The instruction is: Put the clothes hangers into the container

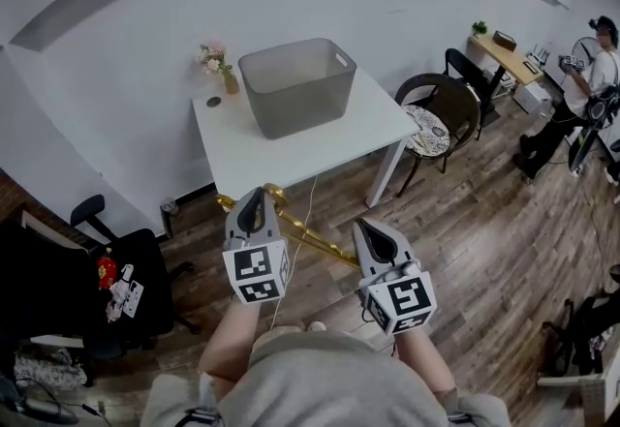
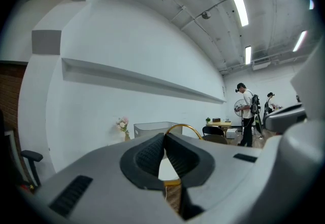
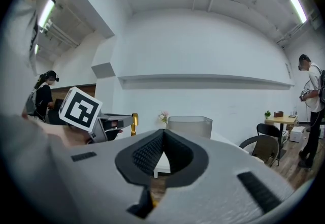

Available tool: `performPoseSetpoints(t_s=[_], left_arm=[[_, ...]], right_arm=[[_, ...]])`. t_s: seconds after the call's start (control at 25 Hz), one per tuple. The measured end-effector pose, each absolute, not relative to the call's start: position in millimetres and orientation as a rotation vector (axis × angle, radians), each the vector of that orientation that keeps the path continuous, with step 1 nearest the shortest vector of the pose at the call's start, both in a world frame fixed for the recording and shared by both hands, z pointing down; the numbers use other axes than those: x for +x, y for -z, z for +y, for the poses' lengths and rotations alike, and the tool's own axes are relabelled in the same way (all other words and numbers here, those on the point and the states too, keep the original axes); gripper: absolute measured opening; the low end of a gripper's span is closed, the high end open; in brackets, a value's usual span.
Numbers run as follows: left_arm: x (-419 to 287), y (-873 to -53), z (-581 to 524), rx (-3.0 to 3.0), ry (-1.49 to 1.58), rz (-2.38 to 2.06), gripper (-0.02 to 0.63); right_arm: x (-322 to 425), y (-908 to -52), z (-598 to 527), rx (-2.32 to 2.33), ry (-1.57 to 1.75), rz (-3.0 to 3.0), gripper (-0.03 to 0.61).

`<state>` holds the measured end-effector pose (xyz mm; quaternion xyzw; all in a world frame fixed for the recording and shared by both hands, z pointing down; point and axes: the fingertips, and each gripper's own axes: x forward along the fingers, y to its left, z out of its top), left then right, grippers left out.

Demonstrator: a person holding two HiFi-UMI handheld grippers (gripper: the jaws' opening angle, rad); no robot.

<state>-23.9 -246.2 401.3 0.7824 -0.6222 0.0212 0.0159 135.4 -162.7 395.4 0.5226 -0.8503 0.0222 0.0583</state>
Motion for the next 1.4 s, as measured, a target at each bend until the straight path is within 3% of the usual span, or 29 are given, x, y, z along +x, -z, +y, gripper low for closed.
performPoseSetpoints(t_s=[1.4], left_arm=[[10.1, -294.0, -549.8, 2.531, 0.026, -1.992, 0.015]], right_arm=[[134.8, -393.2, -397.7, 1.592, -0.077, -2.603, -0.002]])
